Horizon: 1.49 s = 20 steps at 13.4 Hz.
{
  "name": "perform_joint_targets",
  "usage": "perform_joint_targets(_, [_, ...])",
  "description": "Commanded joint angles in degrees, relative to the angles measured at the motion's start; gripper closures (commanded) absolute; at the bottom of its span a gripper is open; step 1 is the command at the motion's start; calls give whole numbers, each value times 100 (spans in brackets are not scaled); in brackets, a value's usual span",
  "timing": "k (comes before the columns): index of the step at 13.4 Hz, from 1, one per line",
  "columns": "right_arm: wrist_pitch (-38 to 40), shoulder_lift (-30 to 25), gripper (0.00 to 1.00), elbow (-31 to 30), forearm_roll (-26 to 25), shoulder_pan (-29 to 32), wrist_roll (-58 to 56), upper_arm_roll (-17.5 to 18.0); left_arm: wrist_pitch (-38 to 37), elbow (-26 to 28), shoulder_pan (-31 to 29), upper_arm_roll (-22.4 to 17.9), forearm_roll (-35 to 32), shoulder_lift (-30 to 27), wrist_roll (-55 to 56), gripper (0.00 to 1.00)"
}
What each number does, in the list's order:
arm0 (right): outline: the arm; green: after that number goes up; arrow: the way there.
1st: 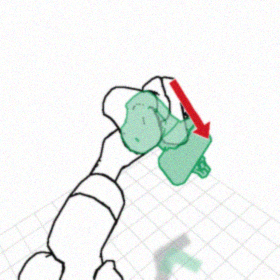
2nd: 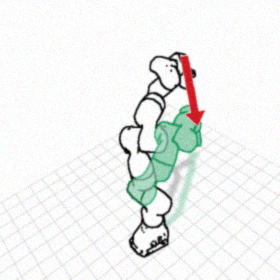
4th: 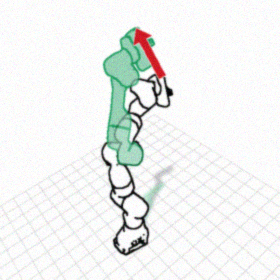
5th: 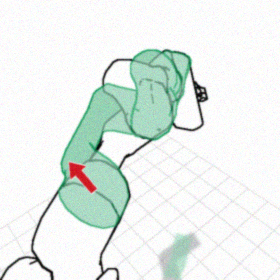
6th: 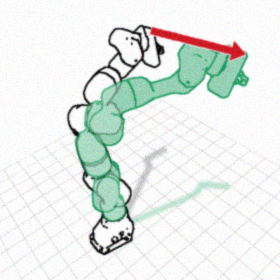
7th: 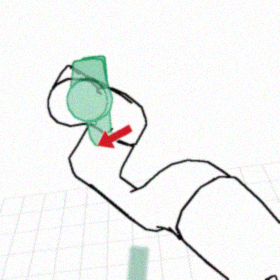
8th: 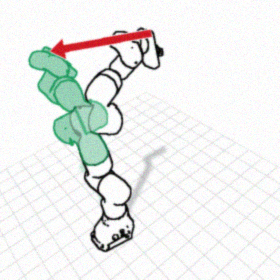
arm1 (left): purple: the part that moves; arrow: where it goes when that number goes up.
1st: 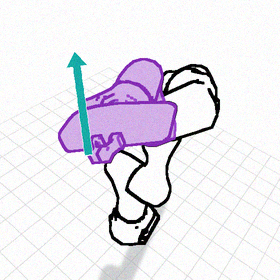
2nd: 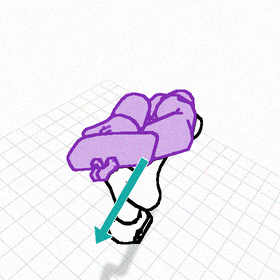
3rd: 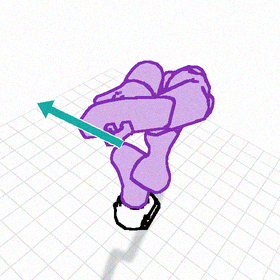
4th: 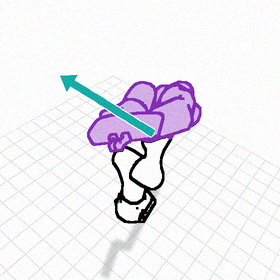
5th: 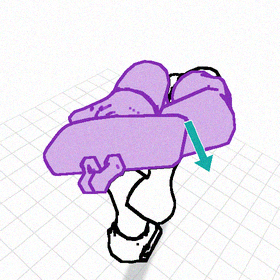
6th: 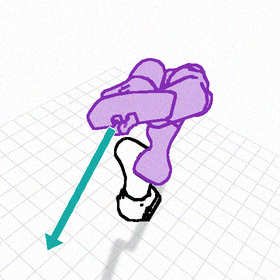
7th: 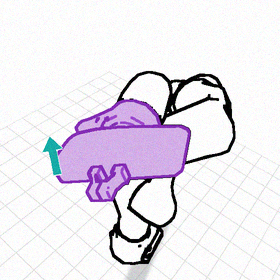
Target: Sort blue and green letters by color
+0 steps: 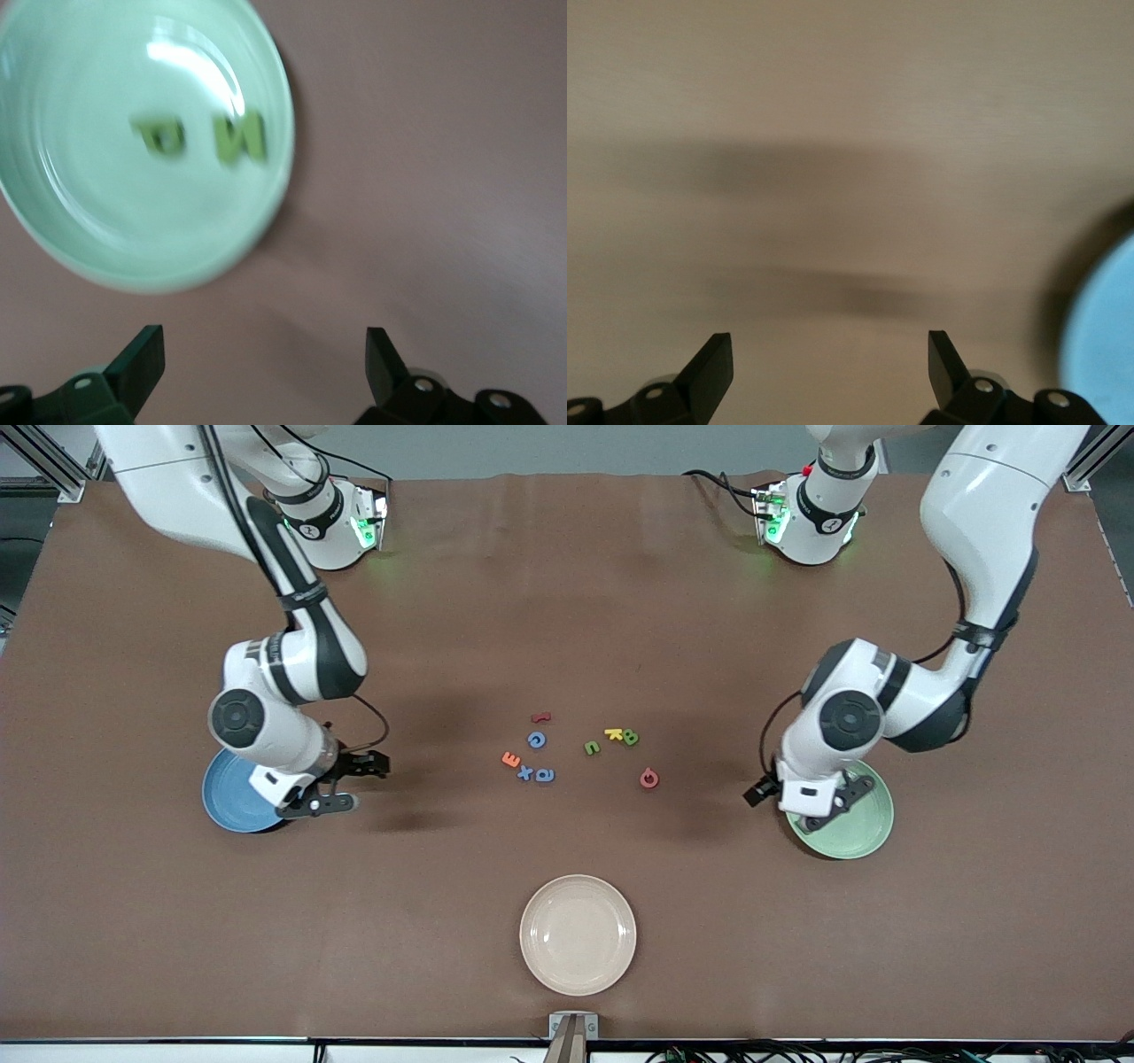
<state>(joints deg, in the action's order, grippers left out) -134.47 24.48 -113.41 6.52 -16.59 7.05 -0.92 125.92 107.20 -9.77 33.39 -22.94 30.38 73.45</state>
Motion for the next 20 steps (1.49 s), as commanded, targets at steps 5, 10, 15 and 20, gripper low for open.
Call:
perform_joint_targets(5, [87,820,4,1066,359,-1196,2131,-49,159,21,686,493,-88,371,1856,16])
perform_joint_targets(10, [78,1365,8,1699,359,-1689,2994,-49,609,-189,1257,458,-114,819,1998,43])
perform_joint_targets(15, [43,1673,24,2085,368,-1927,3048,-49,618,-349,1583,291,-211,1031,2112,46])
perform_joint_targets(20, [34,1919,33,2288,350,-2032,3056,-49,793,-349,1584,274,-202,1189,2208,50])
